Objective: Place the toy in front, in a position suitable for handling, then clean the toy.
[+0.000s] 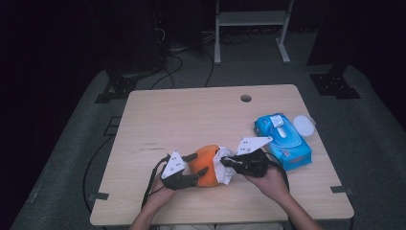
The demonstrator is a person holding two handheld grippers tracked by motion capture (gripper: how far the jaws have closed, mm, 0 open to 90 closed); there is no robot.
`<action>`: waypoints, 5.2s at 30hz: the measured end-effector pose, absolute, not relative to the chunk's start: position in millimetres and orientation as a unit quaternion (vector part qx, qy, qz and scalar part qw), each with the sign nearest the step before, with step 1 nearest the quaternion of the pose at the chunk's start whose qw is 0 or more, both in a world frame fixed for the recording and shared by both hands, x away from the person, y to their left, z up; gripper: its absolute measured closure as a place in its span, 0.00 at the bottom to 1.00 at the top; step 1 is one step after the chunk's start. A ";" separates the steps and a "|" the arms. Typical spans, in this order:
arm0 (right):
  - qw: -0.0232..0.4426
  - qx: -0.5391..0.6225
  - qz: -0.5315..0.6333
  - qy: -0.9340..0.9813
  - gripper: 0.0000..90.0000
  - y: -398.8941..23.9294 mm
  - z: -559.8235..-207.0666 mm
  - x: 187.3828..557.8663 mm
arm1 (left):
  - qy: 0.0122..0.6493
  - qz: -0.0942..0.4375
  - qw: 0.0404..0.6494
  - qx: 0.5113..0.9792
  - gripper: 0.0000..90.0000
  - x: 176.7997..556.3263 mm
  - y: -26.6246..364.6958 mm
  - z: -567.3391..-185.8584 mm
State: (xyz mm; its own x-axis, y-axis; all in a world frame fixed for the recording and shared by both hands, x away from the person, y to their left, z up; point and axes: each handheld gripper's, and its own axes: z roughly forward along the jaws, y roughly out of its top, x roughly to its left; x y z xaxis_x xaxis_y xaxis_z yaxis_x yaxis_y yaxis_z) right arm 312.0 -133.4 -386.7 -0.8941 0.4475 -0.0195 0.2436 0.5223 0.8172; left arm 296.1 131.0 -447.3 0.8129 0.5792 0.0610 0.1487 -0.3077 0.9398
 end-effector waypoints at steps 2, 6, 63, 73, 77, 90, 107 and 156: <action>0.125 0.208 0.446 0.861 0.93 -132.0 -390.0 318.7 | 0.233 0.197 0.541 0.784 0.43 296.9 131.9 -447.7; 0.144 0.221 0.447 0.855 0.81 -133.2 -396.2 329.3 | 0.235 0.197 0.539 0.784 0.43 297.2 131.7 -448.1; 0.132 0.231 0.451 0.852 0.57 -127.6 -405.9 345.2 | 0.189 0.207 0.523 0.805 0.48 297.6 126.0 -447.6; 0.084 0.252 0.495 0.827 0.91 -137.0 -415.9 350.5 | 0.220 0.221 0.510 0.801 0.24 293.0 131.0 -439.2; 0.103 0.254 0.487 0.829 0.93 -138.9 -414.8 345.1 | 0.201 0.221 0.493 0.817 0.27 284.3 128.4 -443.4; 0.171 0.164 0.431 0.871 0.95 -127.0 -413.4 298.4 | 0.219 0.209 0.508 0.806 0.50 301.2 127.8 -450.0; 0.175 0.185 0.440 0.861 0.95 -133.5 -415.2 302.2 | 0.205 0.215 0.510 0.807 0.51 306.4 124.6 -452.8; 0.182 0.259 0.421 0.850 0.95 -169.0 -428.8 318.2 | 0.216 0.212 0.508 0.807 0.50 310.6 129.6 -455.3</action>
State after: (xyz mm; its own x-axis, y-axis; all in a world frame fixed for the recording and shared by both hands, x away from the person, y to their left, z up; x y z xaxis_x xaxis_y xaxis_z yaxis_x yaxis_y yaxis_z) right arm 318.2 -169.0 -428.8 -0.7998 0.5932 -0.0917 0.2866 0.5117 0.8100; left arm 310.6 129.6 -455.3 0.8169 0.5638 0.1220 0.1340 -0.3911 0.9106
